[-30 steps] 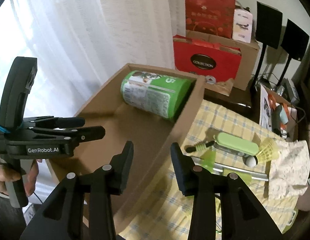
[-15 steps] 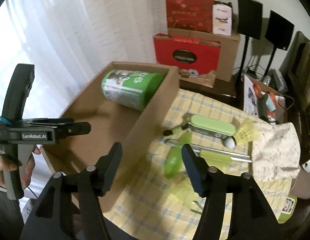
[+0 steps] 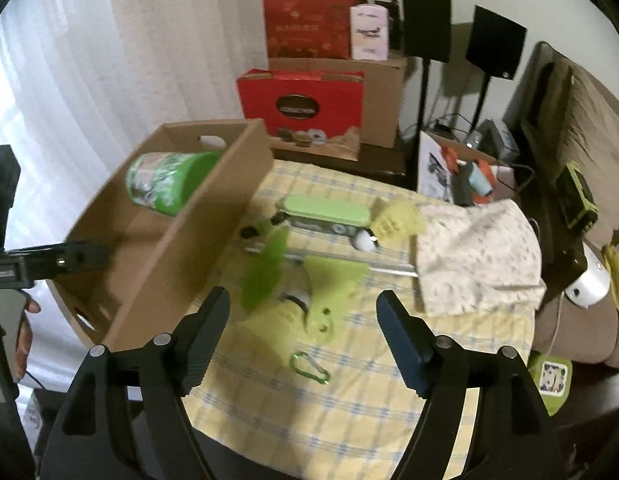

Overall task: Organize objects
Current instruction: 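Open the left gripper to release the can and withdraw from the box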

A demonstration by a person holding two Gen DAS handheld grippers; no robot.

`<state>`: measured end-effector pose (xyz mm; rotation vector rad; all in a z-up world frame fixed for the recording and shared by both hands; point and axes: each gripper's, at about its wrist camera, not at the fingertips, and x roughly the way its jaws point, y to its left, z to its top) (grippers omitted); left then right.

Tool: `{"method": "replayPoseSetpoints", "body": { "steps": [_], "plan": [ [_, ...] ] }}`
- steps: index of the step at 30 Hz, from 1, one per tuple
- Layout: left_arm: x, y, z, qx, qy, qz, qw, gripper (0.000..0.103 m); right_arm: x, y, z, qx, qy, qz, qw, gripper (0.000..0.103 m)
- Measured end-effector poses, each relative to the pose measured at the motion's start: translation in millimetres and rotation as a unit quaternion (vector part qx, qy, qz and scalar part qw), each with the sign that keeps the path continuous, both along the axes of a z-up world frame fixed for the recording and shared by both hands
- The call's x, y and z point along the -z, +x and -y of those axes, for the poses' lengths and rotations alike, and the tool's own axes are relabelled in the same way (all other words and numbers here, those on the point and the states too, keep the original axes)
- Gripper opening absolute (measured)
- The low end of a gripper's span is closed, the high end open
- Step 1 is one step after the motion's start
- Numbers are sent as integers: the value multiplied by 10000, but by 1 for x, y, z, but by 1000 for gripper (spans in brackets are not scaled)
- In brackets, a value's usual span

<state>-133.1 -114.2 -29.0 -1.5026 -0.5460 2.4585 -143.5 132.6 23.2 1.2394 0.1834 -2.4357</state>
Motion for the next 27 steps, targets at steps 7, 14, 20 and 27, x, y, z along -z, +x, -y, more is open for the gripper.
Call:
{"method": "replayPoseSetpoints", "body": {
  "steps": [7, 14, 20, 27],
  "plan": [
    [-7, 7, -32, 293, 7, -164, 9994, 103, 6, 7, -30, 291, 60, -15, 9996, 80],
    [-10, 17, -69, 531, -165, -379, 9977, 103, 15, 7, -59, 585, -9, 22, 9983, 80],
    [0, 19, -100, 730, -448, -398, 9955, 103, 18, 6, -75, 779, -29, -31, 9970, 80],
    [16, 29, -127, 889, -636, -359, 9934, 101, 21, 6, -92, 919, -60, -134, 9957, 80]
  ]
}}
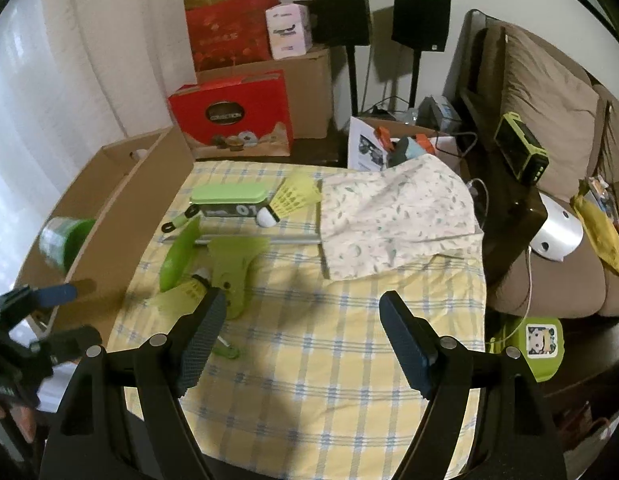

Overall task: Organize objects
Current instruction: 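Open the left gripper to release the can and withdraw from the box, then grasp a yellow shuttlecock with the left gripper while the right gripper grasps another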

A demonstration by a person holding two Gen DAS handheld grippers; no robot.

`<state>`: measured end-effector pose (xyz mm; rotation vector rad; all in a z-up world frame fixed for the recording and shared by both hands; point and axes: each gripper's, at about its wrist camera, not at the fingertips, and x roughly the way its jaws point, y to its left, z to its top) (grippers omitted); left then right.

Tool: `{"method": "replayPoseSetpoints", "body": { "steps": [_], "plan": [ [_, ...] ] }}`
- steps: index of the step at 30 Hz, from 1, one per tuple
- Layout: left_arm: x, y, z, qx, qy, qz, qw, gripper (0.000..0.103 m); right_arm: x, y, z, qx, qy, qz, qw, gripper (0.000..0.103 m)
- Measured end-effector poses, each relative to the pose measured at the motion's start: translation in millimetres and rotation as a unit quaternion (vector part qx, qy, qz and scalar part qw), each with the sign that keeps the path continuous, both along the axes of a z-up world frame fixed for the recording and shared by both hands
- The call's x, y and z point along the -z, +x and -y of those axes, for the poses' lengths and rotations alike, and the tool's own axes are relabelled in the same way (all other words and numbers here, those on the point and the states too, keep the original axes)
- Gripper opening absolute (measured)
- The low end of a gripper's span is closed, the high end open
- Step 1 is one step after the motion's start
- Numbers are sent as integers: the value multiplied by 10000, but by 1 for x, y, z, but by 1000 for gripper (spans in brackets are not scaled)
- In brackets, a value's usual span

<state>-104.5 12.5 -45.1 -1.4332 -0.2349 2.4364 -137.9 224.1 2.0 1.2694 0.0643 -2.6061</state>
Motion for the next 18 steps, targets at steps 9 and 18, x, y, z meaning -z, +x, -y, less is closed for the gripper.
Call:
{"method": "replayPoseSetpoints", "body": {
  "steps": [9, 18],
  "plan": [
    [23, 4, -14, -115, -35, 181, 9998, 82, 7, -2, -13, 102, -95, -9, 9999, 79],
    [44, -2, -23, -146, -11, 339, 9993, 67, 16, -9, -16, 76, -184, 119, 9997, 60]
  ]
}}
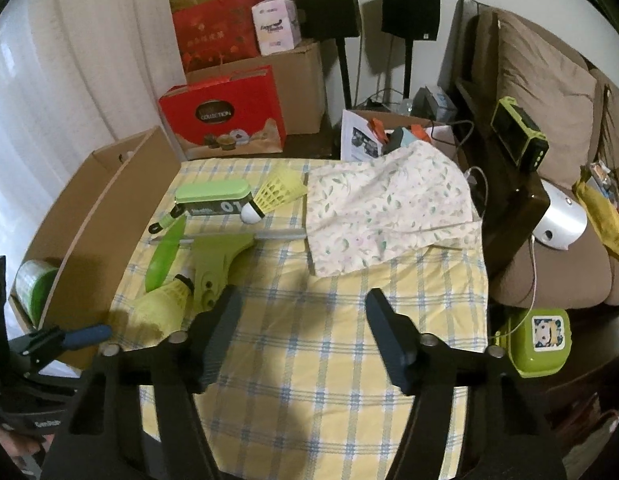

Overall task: Organize objects
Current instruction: 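Grasp a yellow shuttlecock with the left gripper while the right gripper grasps another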

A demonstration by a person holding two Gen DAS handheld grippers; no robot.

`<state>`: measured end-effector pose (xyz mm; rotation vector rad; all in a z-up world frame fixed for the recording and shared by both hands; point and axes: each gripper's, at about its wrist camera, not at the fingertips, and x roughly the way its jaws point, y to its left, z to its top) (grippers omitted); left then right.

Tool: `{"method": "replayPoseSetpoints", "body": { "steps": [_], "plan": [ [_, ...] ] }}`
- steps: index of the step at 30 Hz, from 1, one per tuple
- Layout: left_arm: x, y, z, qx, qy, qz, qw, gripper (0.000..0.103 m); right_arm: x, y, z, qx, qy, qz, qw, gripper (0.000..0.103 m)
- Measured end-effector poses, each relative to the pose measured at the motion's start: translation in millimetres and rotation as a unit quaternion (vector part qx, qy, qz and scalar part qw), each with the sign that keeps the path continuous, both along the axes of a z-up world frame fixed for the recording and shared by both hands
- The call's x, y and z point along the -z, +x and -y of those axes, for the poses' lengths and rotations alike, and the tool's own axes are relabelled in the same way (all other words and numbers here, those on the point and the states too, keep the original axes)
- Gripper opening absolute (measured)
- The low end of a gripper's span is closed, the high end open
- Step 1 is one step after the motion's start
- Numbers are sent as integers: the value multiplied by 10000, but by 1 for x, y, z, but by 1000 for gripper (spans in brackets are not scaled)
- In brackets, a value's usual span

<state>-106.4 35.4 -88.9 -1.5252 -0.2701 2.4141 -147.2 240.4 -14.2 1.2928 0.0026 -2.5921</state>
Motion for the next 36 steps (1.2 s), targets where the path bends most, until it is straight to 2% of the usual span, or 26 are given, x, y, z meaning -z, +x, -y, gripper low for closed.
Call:
{"method": "replayPoseSetpoints", "body": {
  "steps": [3, 5, 13, 16, 17, 20, 24, 27, 30, 36],
  "plan": [
    [6, -6, -2, -59, 38, 26, 10000, 58, 4, -6, 1, -10, -77, 58, 10000, 53],
    [11, -11, -3, -114, 62, 61, 9999, 55, 6, -11, 2, -40, -124, 96, 9999, 51],
    [24, -26, -5, -272, 7, 95, 9996, 46, 4, -42, 14, -249, -122, -48, 9996, 51],
    [29, -30, -4, -322, -40, 138, 9994, 36, 3, -60, 18, -341, -80, -213, 9992, 51],
    [30, -32, -2, -366, -30, 163, 9992, 32, 3, -67, 20, -397, -83, -291, 9988, 51],
    [33, -35, 2, -409, 126, 229, 9988, 27, 5, -90, 23, -602, -124, -446, 9971, 60],
    [34, -36, 6, -402, 328, 253, 9983, 14, 13, -120, 25, -740, -341, -431, 9957, 61],
    [31, -36, 7, -404, 417, 218, 9981, 8, 20, -137, 29, -819, -381, -337, 9953, 61],
    [26, -35, 8, -397, 499, 172, 9978, 5, 26, -148, 34, -964, -419, -293, 9940, 61],
    [19, -35, 12, -397, 607, 111, 9973, 4, 44, -168, 39, -1260, -476, 70, 9909, 49]
  ]
}}
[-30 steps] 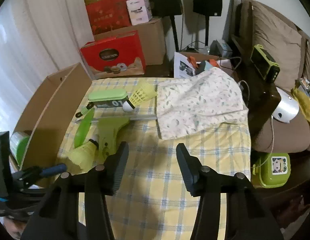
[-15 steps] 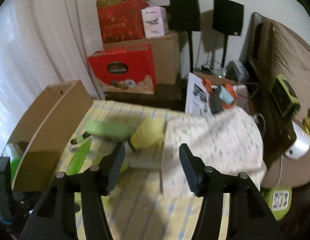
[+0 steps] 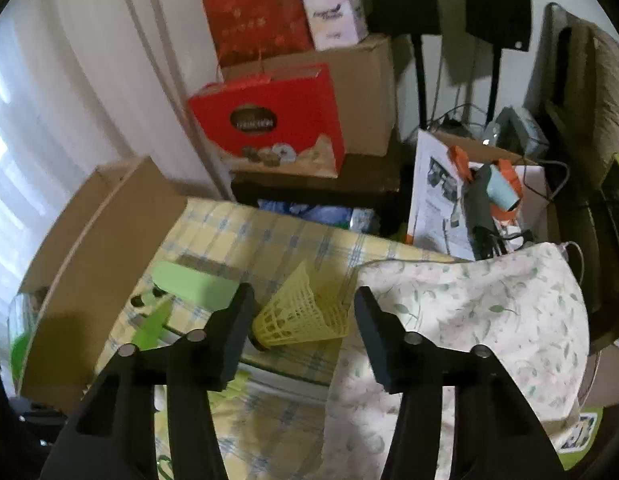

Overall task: Organize objects
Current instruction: 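Grasp a yellow shuttlecock with the left gripper while the right gripper grasps another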

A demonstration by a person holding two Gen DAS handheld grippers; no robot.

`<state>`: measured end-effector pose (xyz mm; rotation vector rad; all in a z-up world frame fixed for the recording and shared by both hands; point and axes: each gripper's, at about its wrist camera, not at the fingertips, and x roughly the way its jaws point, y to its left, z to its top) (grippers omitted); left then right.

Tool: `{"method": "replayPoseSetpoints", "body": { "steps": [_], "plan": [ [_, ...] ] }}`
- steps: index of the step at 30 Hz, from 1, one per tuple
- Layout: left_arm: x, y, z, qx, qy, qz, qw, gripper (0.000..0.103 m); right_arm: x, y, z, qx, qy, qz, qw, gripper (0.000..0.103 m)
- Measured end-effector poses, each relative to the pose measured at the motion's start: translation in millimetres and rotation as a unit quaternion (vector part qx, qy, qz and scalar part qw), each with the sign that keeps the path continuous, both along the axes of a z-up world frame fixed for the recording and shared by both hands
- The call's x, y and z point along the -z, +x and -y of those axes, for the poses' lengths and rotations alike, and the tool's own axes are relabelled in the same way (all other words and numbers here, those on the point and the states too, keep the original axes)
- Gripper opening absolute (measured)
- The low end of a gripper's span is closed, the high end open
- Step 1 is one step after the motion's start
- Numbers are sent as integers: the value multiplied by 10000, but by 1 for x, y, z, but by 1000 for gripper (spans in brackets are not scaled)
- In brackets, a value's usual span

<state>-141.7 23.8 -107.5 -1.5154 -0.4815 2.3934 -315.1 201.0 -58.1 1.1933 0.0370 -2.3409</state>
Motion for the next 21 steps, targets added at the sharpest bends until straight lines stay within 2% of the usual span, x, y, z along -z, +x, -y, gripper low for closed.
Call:
{"method": "replayPoseSetpoints", "body": {
  "steps": [4, 5, 9, 10, 14, 21],
  "plan": [
    [-2, 1, 1, 33, 68, 12, 10000, 3, 12, -2, 4, -322, 33, 372, 9988, 22],
    [-2, 0, 1, 38, 81, 8, 10000, 3, 14, 0, 5, -380, 41, 435, 9983, 20],
    [-6, 1, 1, 58, 114, -31, 9999, 3, 15, 17, 7, -690, 99, 468, 9965, 15],
    [-7, 1, 1, 61, 116, -37, 9999, 3, 16, 22, 8, -786, 72, 493, 9957, 10],
    [-10, 3, 2, 57, 134, -71, 9999, 3, 15, 39, 9, -998, -147, 489, 9937, 8],
    [-22, 4, 5, 45, 148, -163, 9997, 3, 6, 55, 14, -728, -241, 341, 9965, 3]
  ]
}}
